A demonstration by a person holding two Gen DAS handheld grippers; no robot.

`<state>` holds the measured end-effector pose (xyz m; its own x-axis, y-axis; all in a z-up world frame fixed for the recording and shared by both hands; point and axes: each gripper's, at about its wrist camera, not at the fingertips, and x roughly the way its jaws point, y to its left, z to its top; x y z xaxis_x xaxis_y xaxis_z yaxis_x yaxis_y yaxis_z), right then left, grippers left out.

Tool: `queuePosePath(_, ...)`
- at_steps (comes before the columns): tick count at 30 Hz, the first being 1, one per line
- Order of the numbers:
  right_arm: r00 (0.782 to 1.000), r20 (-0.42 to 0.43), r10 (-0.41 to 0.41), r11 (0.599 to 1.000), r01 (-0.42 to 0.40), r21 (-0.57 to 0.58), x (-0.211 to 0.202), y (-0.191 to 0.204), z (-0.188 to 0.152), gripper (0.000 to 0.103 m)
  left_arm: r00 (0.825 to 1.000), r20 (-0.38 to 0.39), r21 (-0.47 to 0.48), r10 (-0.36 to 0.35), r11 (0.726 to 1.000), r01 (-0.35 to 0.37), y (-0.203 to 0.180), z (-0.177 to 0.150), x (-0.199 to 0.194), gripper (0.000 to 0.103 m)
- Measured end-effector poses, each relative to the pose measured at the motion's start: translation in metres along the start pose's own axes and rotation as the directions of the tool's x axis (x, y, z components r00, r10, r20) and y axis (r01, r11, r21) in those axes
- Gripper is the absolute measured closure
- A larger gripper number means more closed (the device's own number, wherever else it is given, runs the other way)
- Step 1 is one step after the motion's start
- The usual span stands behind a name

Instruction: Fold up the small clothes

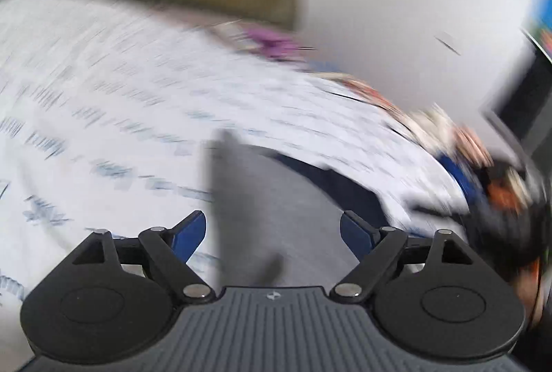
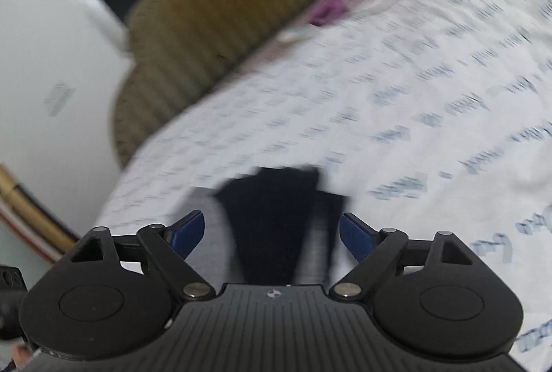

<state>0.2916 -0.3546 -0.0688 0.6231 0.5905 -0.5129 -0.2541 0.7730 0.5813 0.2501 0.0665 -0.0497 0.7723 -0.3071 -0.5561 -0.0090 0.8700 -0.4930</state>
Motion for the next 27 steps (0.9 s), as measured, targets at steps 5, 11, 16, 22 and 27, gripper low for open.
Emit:
queuePosePath(5, 0.989, -0.11, 0.098, 0.983, -0.078, 0.168, 0.032, -0.029, -0.002, 0.02, 0.968, -0.189, -0.281, -0.164, 0.954, 0.106, 0.04, 0.02, 0.061, 0.019)
queuePosePath(11, 0.986, -0.152, 0.074, 0.997, -0.071, 0.024, 0.047, -0.009, -0.009, 0.059, 0.969, -0.225, -0.182, -0.101, 0.982, 0.06, 0.017, 0.025, 0.093, 0.067)
queuePosePath(16, 0.991, -0.123, 0.054, 0.996, -0.063, -0.066, 0.039, 0.017, -0.012, 0.071, 0.984, -0.174, -0.037, -0.042, 0.999, 0.036, 0.0, 0.02, 0.077, 0.078)
queuePosePath(22, 0.978, -0.112, 0.174, 0.975, -0.187, -0.117, 0.029, 0.073, -0.009, 0.074, 0.993, -0.104, -0.091, -0.057, 0.995, 0.048, 0.026, 0.034, 0.016, 0.08)
queuePosePath(27, 0.947, -0.168, 0.274, 0.954, -0.289, -0.074, 0.083, 0.123, 0.003, 0.075, 0.996, -0.08, -0.111, 0.034, 0.993, -0.043, 0.063, 0.069, -0.011, 0.08)
